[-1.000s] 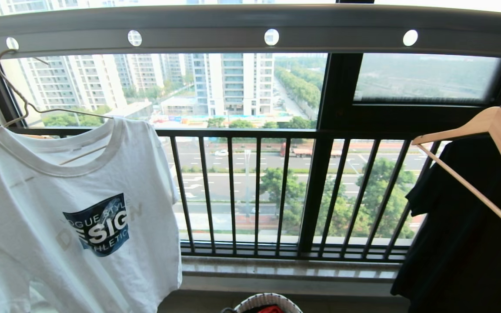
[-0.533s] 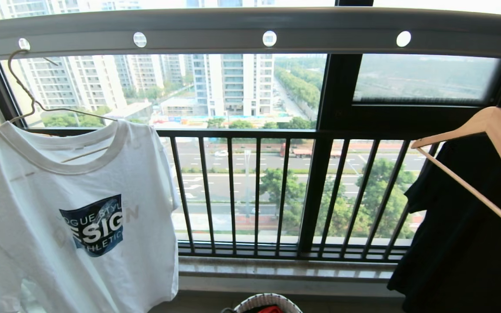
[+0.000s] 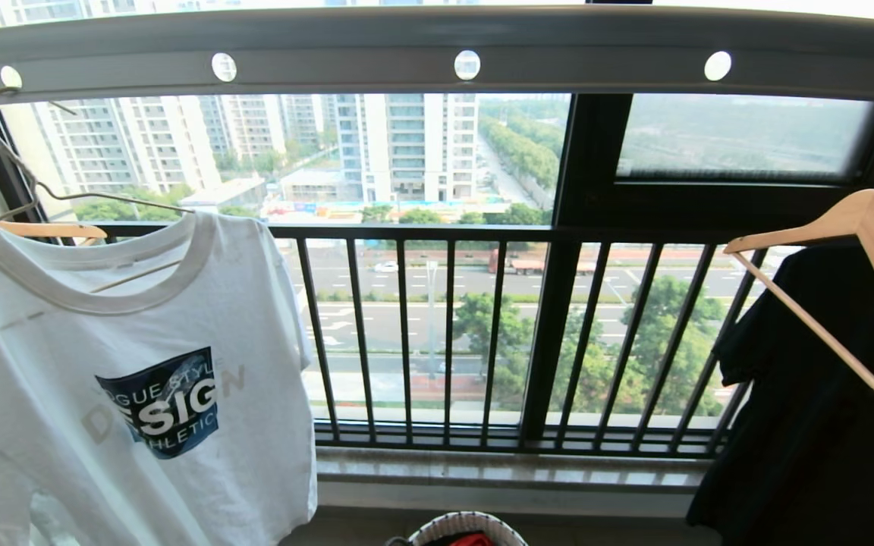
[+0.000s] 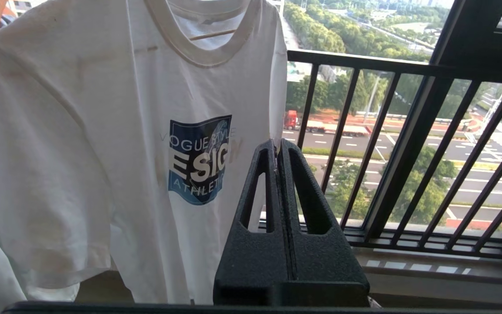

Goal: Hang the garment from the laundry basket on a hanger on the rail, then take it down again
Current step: Take the clothes off the clothes rack

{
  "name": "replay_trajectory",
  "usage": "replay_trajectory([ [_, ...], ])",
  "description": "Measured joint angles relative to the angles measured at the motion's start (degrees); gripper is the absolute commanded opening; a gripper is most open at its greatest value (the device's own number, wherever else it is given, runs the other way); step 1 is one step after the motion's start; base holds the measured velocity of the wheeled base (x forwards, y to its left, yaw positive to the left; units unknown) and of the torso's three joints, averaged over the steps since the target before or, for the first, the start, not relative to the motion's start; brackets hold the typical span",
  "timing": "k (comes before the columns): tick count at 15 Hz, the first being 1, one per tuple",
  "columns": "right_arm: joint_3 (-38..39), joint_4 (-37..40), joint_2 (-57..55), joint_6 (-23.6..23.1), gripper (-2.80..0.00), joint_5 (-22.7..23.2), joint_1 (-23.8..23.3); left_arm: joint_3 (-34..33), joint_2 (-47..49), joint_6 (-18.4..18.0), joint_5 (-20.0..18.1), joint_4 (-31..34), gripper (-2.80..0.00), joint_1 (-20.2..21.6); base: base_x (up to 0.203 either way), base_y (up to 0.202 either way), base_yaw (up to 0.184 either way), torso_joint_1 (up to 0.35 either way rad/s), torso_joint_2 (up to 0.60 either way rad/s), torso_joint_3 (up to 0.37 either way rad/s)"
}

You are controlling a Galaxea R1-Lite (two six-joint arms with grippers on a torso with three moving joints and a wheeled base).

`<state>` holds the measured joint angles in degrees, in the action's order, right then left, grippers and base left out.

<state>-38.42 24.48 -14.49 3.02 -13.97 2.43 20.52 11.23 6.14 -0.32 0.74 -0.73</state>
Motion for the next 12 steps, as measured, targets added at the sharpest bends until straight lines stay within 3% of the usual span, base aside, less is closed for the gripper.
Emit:
replay_trajectory([
  [3, 8.70, -0.43, 5.02, 0.04, -2.80, 4.67, -0.96, -5.26, -5.24, -1.38, 0.15, 0.42, -2.80, 0.13, 0.000, 0.000, 0.000, 0.000, 0.00, 0.000],
  [7, 19.41, -3.07, 12.16, 0.49, -2.80, 10.78, -1.50, -13.06, -9.98, -8.90, 1.57, 1.87, -2.80, 0.21, 0.000, 0.000, 0.000, 0.000, 0.00, 0.000],
  [12, 34.58, -21.11, 14.25, -0.49, -2.80, 11.52, -1.57, -18.08, -11.05, -12.55, 1.17, 1.83, -2.80, 0.21, 0.000, 0.000, 0.000, 0.000, 0.00, 0.000],
])
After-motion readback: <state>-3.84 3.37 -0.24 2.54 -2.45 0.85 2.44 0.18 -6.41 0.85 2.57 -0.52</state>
